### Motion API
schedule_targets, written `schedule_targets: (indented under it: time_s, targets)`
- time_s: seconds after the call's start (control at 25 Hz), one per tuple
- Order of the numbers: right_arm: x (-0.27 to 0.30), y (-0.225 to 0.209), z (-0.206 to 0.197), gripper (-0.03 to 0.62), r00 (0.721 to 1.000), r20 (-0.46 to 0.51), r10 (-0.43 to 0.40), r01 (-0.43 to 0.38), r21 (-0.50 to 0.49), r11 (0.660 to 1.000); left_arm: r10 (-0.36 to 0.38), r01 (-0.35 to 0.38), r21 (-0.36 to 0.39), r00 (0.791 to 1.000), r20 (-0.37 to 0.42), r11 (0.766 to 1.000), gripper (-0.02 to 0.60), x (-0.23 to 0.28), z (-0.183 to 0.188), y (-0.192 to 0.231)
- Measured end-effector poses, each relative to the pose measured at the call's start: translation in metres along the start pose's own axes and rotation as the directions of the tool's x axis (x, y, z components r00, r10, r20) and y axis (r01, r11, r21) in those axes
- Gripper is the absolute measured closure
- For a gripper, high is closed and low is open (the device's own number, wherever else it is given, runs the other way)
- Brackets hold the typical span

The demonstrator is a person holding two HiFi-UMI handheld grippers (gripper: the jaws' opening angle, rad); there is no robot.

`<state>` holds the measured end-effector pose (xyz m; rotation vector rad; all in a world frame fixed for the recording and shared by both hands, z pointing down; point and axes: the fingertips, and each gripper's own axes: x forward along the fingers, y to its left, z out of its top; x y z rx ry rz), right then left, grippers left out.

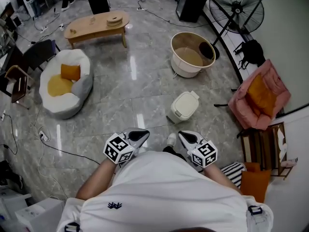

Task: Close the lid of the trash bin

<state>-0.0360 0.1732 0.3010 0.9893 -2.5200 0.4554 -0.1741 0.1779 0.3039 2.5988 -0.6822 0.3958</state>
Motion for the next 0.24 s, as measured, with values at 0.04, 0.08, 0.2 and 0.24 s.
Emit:
schedule_targets:
  time_s: [0.04, 0.08, 0.2, 0.24]
  targets:
    - [0.0005, 0.0000, -0.0003, 0.592, 1.000, 0.001, -0.001, 0.001, 0.001, 1.000, -0.002, 0.002, 0.001, 1.000, 0.001, 1.000, 0.523, 0.0002, -0.0002, 0.0000]
    - [0.0010, 0.0000, -0.0004, 0.592, 1.000, 0.002, -0.002, 0.002, 0.001, 1.000, -0.003, 0.003, 0.002, 1.000, 0.001, 1.000, 0.525, 0.0004, -0.0001, 0.0002]
    - [0.0021, -0.0004, 0.0002, 0.592, 1.000, 0.002, -0.004, 0.004, 0.001, 1.000, -0.006, 0.006, 0.007, 1.000, 0.003, 1.000, 0.525, 0.0011, 0.0019, 0.0011]
    - [0.0022, -0.0006, 0.0004, 0.592, 1.000, 0.002, -0.004, 0.004, 0.001, 1.000, -0.007, 0.007, 0.008, 1.000, 0.004, 1.000, 0.525, 0.0014, 0.0026, 0.0013]
